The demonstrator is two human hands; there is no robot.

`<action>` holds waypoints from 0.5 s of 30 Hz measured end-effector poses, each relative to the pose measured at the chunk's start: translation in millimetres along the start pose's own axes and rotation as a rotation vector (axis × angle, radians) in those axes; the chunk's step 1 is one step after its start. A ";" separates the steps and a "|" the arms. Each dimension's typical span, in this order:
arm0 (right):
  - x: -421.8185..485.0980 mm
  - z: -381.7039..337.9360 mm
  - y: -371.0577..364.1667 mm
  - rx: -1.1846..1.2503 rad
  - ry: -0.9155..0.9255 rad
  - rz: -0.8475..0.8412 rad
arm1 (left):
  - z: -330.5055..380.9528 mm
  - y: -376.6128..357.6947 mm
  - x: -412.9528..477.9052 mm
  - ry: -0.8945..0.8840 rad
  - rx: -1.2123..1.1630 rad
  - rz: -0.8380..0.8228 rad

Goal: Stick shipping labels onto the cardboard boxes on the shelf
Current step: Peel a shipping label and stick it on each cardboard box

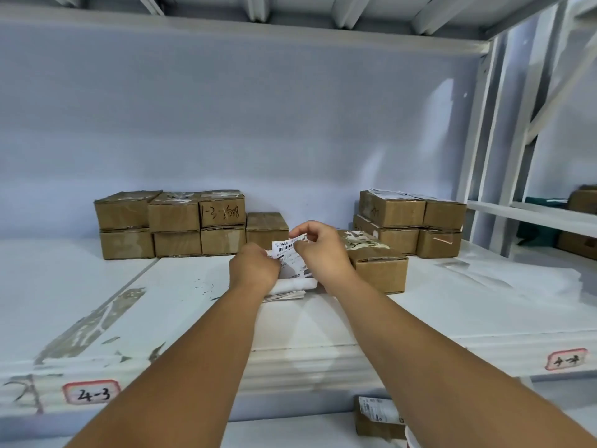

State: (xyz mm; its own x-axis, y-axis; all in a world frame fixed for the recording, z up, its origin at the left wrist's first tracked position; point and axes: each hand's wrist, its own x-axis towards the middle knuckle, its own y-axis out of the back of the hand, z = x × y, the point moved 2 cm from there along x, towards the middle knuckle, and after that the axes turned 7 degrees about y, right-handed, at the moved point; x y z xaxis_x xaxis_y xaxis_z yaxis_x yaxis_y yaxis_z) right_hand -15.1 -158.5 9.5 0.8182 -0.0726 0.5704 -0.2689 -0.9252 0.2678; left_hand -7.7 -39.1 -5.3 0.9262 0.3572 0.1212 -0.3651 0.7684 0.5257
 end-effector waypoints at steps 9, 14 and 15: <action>-2.2 8.4 -4.9 0.040 -0.186 -0.125 | 3.5 -0.3 -6.3 -0.028 0.041 -0.069; -2.0 14.7 -6.3 -0.053 -0.215 -0.090 | 3.5 -1.1 -6.4 -0.043 0.099 -0.067; -2.1 15.6 -6.6 -0.063 -0.202 -0.101 | 3.3 -1.9 -5.3 -0.048 0.125 -0.072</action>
State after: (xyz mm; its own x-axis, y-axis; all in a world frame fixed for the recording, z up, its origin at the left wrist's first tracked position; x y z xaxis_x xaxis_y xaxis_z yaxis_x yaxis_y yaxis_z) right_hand -7.2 -158.1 -5.6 0.9259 -0.0595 0.3730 -0.2062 -0.9070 0.3672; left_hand -11.6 -44.2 -4.1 0.9542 0.2750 0.1181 -0.2854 0.7178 0.6350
